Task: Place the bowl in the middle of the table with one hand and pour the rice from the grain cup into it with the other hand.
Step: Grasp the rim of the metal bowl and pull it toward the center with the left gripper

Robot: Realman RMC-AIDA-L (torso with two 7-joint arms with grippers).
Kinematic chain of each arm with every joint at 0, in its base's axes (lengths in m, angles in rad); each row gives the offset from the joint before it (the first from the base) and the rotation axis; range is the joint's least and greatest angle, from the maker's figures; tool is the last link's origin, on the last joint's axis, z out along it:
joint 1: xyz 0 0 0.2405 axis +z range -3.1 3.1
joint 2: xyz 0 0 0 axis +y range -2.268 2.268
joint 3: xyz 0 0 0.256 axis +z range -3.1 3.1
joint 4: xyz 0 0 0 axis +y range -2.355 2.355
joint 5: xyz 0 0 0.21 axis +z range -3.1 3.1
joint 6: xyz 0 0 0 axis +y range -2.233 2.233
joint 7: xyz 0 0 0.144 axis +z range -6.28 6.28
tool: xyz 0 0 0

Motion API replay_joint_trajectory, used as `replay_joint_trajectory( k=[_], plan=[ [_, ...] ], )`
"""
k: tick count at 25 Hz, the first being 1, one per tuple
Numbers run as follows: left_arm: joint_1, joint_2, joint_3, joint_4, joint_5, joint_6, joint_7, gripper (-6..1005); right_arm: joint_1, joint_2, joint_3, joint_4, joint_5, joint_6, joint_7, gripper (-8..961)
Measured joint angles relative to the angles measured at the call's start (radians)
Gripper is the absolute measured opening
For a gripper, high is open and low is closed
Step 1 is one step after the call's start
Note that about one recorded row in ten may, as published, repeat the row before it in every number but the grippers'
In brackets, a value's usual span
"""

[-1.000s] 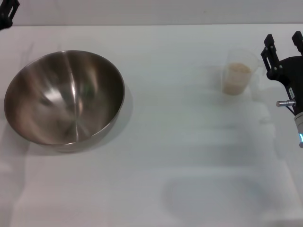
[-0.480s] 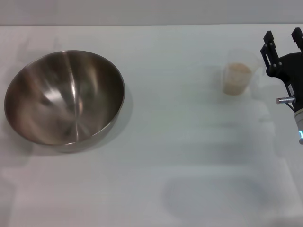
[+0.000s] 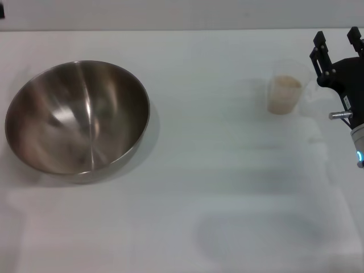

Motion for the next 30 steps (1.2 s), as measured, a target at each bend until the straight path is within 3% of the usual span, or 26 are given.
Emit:
replay_joint_trajectory(
  k=[4,7,13,25,30],
  plan=[
    [-0.025,0.000,-0.015,0.007,-0.011,-0.107,0.032,783,0.005,0.000,0.000,-0.011,0.000,0.000,0.000,630],
    [-0.027,-0.001,-0.013,0.018,-0.011,-0.115,0.048,781,0.006,0.000,0.000,-0.014,-0.006,0.000,-0.001,630],
    [-0.044,-0.003,-0.015,0.037,-0.013,-0.147,0.055,635,0.011,0.000,0.000,-0.026,-0.027,-0.006,-0.002,630],
    [-0.054,0.000,-0.009,0.033,-0.009,-0.278,0.062,639,0.014,0.002,0.000,-0.011,-0.040,-0.004,-0.077,630],
    [-0.061,-0.001,-0.004,0.039,-0.009,-0.326,0.085,635,0.012,0.000,0.005,-0.005,-0.039,0.000,-0.016,630]
  ],
)
